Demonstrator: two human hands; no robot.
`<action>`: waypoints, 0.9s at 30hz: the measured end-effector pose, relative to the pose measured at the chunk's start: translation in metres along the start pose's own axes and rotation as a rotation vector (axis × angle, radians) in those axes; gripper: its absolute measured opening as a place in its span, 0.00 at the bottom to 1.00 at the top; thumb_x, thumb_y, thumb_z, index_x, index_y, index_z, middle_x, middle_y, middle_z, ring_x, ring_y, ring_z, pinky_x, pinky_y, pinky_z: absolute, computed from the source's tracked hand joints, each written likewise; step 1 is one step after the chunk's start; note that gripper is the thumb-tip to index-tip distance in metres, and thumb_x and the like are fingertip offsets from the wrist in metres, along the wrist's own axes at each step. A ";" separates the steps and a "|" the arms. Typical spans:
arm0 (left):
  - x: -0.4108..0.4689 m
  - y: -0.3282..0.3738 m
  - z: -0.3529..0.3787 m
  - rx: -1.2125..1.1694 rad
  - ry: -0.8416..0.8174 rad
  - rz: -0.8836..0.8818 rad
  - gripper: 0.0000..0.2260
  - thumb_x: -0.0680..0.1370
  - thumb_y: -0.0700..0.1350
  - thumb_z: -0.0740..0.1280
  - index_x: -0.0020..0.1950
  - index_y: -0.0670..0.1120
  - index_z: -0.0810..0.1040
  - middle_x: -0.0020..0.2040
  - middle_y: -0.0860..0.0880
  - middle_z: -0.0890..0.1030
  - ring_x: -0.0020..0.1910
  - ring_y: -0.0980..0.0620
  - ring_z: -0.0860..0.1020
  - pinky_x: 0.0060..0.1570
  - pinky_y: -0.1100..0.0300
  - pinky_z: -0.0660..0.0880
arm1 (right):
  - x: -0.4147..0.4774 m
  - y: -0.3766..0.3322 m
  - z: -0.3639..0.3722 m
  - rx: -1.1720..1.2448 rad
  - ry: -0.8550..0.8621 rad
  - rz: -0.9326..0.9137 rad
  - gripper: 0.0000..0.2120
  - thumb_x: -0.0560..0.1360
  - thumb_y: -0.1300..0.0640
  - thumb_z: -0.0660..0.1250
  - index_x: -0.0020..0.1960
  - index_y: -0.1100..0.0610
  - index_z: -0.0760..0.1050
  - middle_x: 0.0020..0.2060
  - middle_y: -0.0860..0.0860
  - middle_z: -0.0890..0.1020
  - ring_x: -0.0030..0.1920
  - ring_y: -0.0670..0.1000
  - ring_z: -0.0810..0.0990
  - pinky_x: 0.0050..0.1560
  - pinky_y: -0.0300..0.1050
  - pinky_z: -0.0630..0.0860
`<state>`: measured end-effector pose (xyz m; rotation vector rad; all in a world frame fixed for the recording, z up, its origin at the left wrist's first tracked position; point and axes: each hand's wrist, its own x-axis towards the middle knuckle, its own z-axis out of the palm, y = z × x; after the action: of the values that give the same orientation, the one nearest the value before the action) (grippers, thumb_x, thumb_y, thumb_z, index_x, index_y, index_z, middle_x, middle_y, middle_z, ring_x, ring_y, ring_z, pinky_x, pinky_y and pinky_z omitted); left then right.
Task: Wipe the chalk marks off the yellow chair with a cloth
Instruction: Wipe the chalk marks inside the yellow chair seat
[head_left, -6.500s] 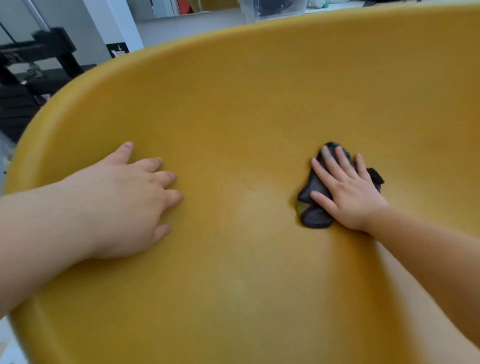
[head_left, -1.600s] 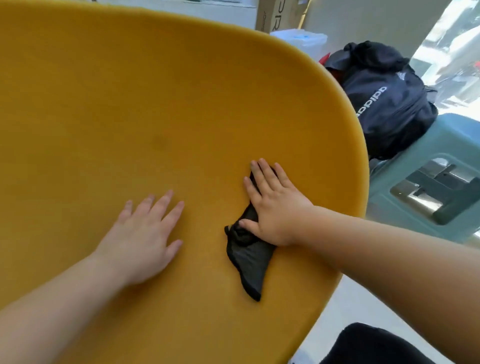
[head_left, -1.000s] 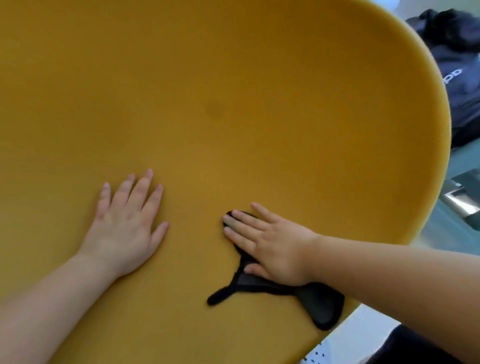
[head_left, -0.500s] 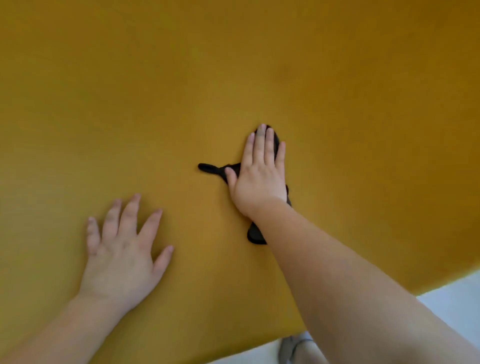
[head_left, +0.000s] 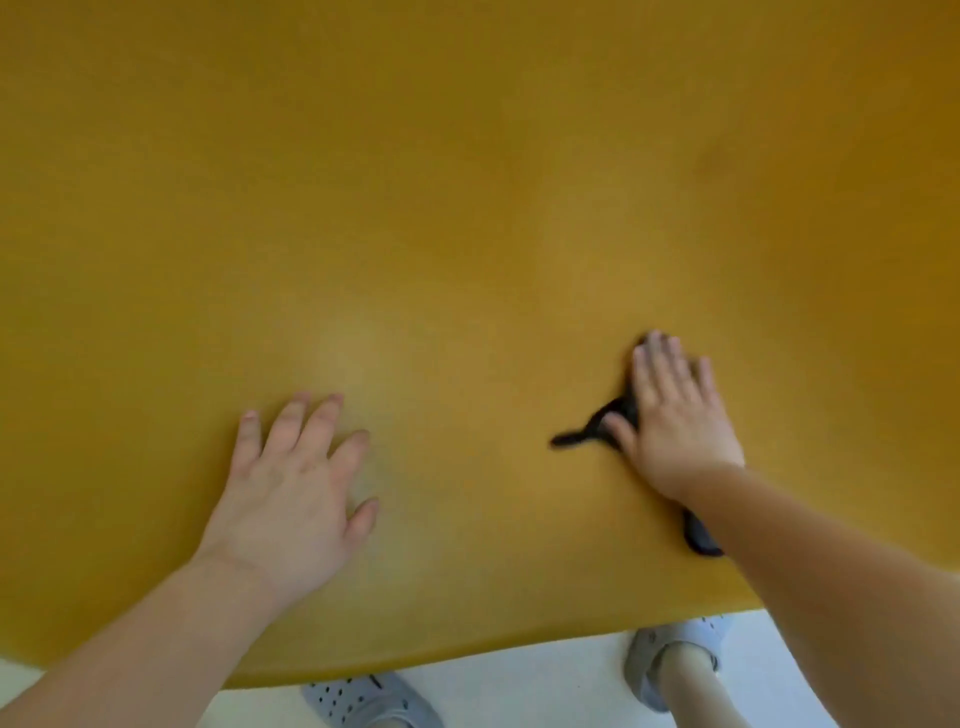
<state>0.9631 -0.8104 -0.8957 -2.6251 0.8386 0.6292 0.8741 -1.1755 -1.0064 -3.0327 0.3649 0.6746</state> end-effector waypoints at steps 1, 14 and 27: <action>-0.004 -0.013 -0.007 0.005 0.032 -0.007 0.28 0.69 0.62 0.69 0.63 0.47 0.80 0.70 0.39 0.73 0.70 0.34 0.69 0.66 0.29 0.64 | 0.013 -0.008 -0.003 0.058 -0.001 0.147 0.39 0.82 0.35 0.44 0.82 0.59 0.38 0.82 0.57 0.40 0.82 0.56 0.38 0.80 0.56 0.37; -0.083 -0.110 -0.048 0.004 0.374 0.129 0.11 0.76 0.49 0.65 0.51 0.44 0.82 0.66 0.39 0.78 0.72 0.35 0.70 0.71 0.33 0.60 | 0.030 -0.362 -0.096 0.903 0.068 -0.126 0.32 0.86 0.49 0.49 0.82 0.60 0.39 0.82 0.56 0.38 0.82 0.55 0.37 0.79 0.55 0.38; -0.074 -0.131 -0.098 -0.610 0.256 -0.548 0.46 0.78 0.55 0.68 0.80 0.59 0.35 0.81 0.44 0.47 0.77 0.38 0.58 0.72 0.41 0.63 | -0.097 -0.283 -0.098 0.745 -0.405 -0.206 0.38 0.78 0.75 0.52 0.83 0.50 0.54 0.80 0.49 0.62 0.74 0.53 0.68 0.67 0.44 0.71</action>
<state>1.0193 -0.7143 -0.7546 -3.3248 -0.0778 0.4425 0.8950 -0.8845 -0.8873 -2.1389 0.2164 0.8667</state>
